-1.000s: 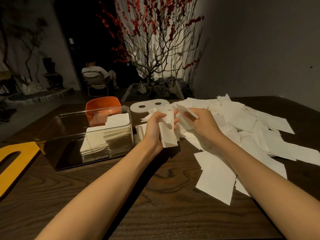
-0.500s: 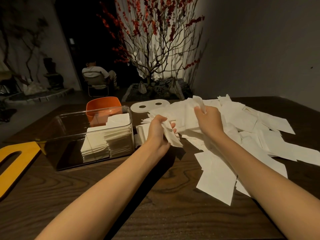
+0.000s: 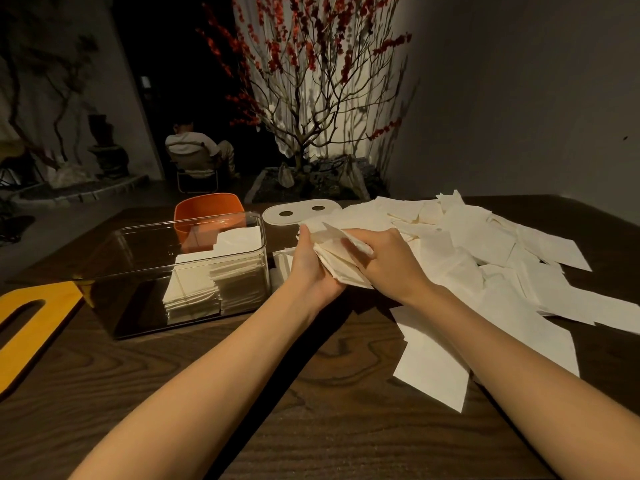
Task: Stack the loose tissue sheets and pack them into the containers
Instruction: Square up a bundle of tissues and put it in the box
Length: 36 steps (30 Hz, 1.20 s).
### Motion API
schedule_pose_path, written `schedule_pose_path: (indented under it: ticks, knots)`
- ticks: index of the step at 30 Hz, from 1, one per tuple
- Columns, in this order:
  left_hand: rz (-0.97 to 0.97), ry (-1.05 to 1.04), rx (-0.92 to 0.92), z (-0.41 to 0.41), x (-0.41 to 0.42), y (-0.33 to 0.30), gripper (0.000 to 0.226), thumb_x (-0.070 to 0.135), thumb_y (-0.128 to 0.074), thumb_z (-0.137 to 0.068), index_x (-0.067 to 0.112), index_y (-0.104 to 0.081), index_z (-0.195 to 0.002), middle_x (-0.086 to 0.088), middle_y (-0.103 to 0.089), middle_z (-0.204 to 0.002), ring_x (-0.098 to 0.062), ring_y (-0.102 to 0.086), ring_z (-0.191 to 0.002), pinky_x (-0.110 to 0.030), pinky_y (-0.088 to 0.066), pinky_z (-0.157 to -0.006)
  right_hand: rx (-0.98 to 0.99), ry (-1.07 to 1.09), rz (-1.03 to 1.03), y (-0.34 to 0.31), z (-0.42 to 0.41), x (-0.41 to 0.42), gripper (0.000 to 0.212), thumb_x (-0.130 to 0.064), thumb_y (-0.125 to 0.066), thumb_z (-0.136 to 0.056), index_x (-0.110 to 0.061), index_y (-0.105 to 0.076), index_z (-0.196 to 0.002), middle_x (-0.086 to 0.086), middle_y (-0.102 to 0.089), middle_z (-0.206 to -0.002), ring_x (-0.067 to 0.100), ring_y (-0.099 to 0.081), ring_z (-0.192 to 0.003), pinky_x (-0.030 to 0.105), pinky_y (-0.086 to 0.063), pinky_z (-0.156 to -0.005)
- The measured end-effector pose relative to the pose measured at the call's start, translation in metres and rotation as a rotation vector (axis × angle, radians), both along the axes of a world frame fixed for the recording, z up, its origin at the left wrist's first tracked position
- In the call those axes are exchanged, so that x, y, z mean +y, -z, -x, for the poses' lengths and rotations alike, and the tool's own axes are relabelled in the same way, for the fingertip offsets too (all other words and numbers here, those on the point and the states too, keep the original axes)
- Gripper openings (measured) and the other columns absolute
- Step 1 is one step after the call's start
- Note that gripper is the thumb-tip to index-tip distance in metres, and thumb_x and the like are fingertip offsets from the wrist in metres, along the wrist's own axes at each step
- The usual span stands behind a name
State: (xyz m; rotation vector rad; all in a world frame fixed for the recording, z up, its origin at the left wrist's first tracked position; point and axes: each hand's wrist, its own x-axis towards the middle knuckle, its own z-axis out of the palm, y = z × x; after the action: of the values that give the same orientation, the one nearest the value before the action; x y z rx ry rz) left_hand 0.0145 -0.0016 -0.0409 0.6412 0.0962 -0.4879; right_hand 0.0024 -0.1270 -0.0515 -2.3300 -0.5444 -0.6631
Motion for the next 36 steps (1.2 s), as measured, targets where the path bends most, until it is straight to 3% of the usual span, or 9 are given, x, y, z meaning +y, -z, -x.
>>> schedule_pose_path:
  ticks: [3,7,11,14,16,18,23,29,36]
  knots:
    - [0.000,-0.012,-0.010,-0.006,0.004,0.002,0.075,0.068,-0.030,-0.093,0.001,-0.057,-0.112,-0.024,-0.056,-0.131,-0.040,-0.049,-0.125,-0.053,-0.033,-0.110,-0.006,0.000,0.019,-0.001,0.000,-0.002,0.031,-0.021,-0.059,-0.094,-0.013,-0.065,-0.123,0.007,-0.071,-0.110,0.014,-0.063,-0.091,0.021,-0.044,-0.070]
    - [-0.022,-0.017,-0.039,-0.009,0.008,0.003,0.069,0.064,-0.038,-0.093,0.001,-0.057,-0.115,-0.024,-0.057,-0.128,-0.039,-0.050,-0.124,-0.050,-0.034,-0.110,0.095,-0.022,-0.025,-0.004,0.005,0.000,0.031,-0.034,-0.054,-0.095,-0.010,-0.074,-0.094,-0.002,-0.066,-0.071,0.007,-0.053,-0.062,0.020,-0.034,-0.058]
    - [0.003,-0.039,-0.052,-0.011,0.011,0.003,0.051,0.049,-0.049,-0.095,0.002,-0.057,-0.114,-0.026,-0.057,-0.128,-0.040,-0.051,-0.124,-0.052,-0.034,-0.110,0.218,-0.020,-0.217,-0.005,0.006,0.003,0.043,-0.037,-0.048,-0.097,-0.015,-0.056,-0.061,-0.007,-0.045,-0.055,0.006,-0.045,-0.051,0.020,-0.031,-0.053]
    - [0.009,-0.014,-0.072,-0.011,0.012,0.005,0.041,0.037,-0.048,-0.097,0.003,-0.057,-0.119,-0.025,-0.059,-0.127,-0.040,-0.052,-0.123,-0.053,-0.034,-0.109,0.265,-0.022,-0.431,-0.007,0.001,0.002,0.039,-0.038,-0.050,-0.097,-0.003,-0.068,-0.088,0.000,-0.061,-0.074,0.008,-0.059,-0.071,0.026,-0.046,-0.063]
    - [-0.010,0.030,-0.091,-0.009,0.011,0.005,0.029,0.027,-0.046,-0.097,0.005,-0.060,-0.111,-0.023,-0.062,-0.122,-0.040,-0.052,-0.122,-0.055,-0.032,-0.110,0.333,0.011,-0.630,-0.008,-0.005,-0.001,0.039,-0.041,-0.054,-0.094,-0.007,-0.065,-0.110,0.005,-0.069,-0.101,0.017,-0.065,-0.095,0.037,-0.056,-0.082]
    - [-0.047,0.073,-0.105,-0.004,0.009,0.004,0.021,0.018,-0.044,-0.097,0.006,-0.060,-0.104,-0.021,-0.068,-0.107,-0.039,-0.055,-0.115,-0.054,-0.035,-0.108,0.401,0.042,-0.753,-0.008,-0.007,-0.003,0.044,-0.044,-0.054,-0.093,-0.010,-0.060,-0.121,0.005,-0.066,-0.113,0.021,-0.065,-0.102,0.041,-0.056,-0.088]
    - [-0.176,0.099,-0.105,0.007,0.004,-0.004,0.016,0.017,-0.039,-0.099,0.011,-0.053,-0.095,-0.015,-0.062,-0.092,-0.030,-0.059,-0.087,-0.041,-0.048,-0.073,0.498,0.008,-0.725,-0.009,-0.003,-0.002,0.050,-0.054,-0.052,-0.090,-0.021,-0.052,-0.128,0.000,-0.064,-0.119,0.018,-0.066,-0.102,0.043,-0.056,-0.089]
    - [-0.120,0.096,-0.106,0.004,0.002,0.002,0.023,0.026,-0.039,-0.102,0.012,-0.055,-0.109,-0.017,-0.066,-0.104,-0.032,-0.061,-0.100,-0.045,-0.049,-0.080,0.563,0.045,-0.899,-0.015,-0.004,0.002,0.048,-0.050,-0.054,-0.090,-0.017,-0.053,-0.125,0.001,-0.065,-0.116,0.022,-0.066,-0.102,0.047,-0.054,-0.091]
    - [-0.162,0.175,-0.100,0.012,-0.014,0.002,0.057,0.061,-0.036,-0.095,0.012,-0.064,-0.103,-0.016,-0.073,-0.091,-0.034,-0.063,-0.100,-0.046,-0.049,-0.082,0.580,0.286,-0.671,0.002,-0.006,0.012,0.071,-0.064,-0.048,-0.087,-0.014,-0.044,-0.137,0.005,-0.052,-0.135,0.029,-0.051,-0.123,0.047,-0.045,-0.101]
